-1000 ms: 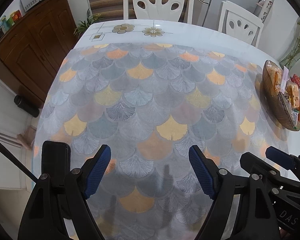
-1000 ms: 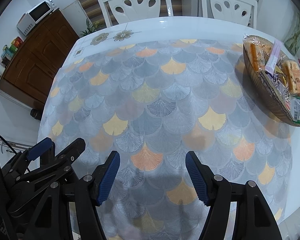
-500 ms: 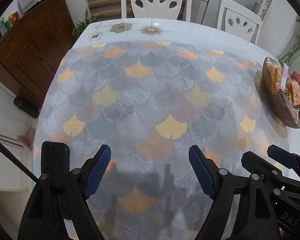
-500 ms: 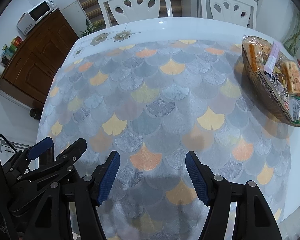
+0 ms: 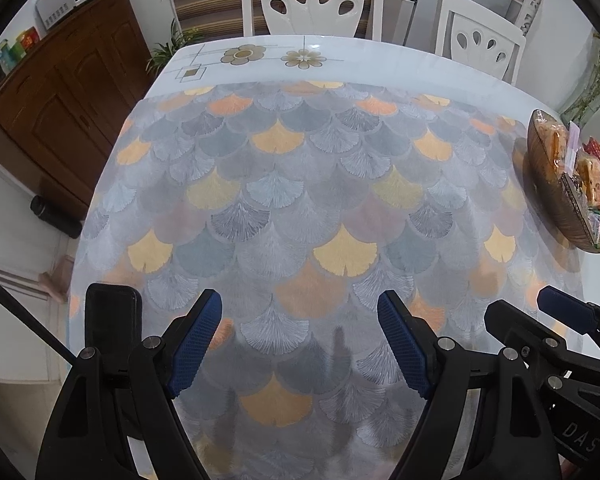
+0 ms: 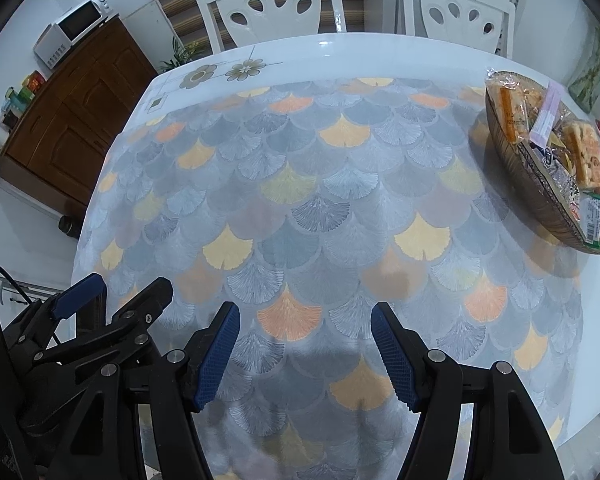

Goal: Organize snacks

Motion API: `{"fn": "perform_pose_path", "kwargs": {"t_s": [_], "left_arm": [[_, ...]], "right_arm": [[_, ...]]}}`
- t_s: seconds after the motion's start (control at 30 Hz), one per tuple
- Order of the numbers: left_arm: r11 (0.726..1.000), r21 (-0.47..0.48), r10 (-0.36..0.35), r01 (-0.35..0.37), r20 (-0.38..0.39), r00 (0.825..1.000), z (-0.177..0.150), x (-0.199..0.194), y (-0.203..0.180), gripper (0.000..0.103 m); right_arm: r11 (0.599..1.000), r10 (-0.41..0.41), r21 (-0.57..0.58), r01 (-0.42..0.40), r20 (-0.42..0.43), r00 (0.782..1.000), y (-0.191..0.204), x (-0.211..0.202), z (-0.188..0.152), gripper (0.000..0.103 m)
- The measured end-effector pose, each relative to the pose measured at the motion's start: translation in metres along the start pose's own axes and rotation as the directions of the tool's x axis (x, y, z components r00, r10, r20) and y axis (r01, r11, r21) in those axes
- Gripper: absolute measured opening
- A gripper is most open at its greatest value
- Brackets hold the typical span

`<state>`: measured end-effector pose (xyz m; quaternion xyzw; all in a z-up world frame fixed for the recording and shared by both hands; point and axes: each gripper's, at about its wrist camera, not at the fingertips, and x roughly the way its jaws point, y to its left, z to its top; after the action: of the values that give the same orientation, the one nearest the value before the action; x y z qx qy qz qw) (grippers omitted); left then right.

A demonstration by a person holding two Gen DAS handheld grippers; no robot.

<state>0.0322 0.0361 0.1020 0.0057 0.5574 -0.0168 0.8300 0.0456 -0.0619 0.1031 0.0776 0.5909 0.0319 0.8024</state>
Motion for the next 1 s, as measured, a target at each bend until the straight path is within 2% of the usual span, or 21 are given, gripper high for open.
{"fn": "perform_pose_path", "kwargs": {"t_s": [1.0], "left_arm": [[1.000, 0.016, 0.004, -0.003, -0.016, 1.000, 0.0005, 0.0039, -0.0029, 0.079]], "right_arm": [[1.000, 0.018, 0.019, -0.018, -0.009, 1.000, -0.0023, 0.0016, 0.0023, 0.066]]}}
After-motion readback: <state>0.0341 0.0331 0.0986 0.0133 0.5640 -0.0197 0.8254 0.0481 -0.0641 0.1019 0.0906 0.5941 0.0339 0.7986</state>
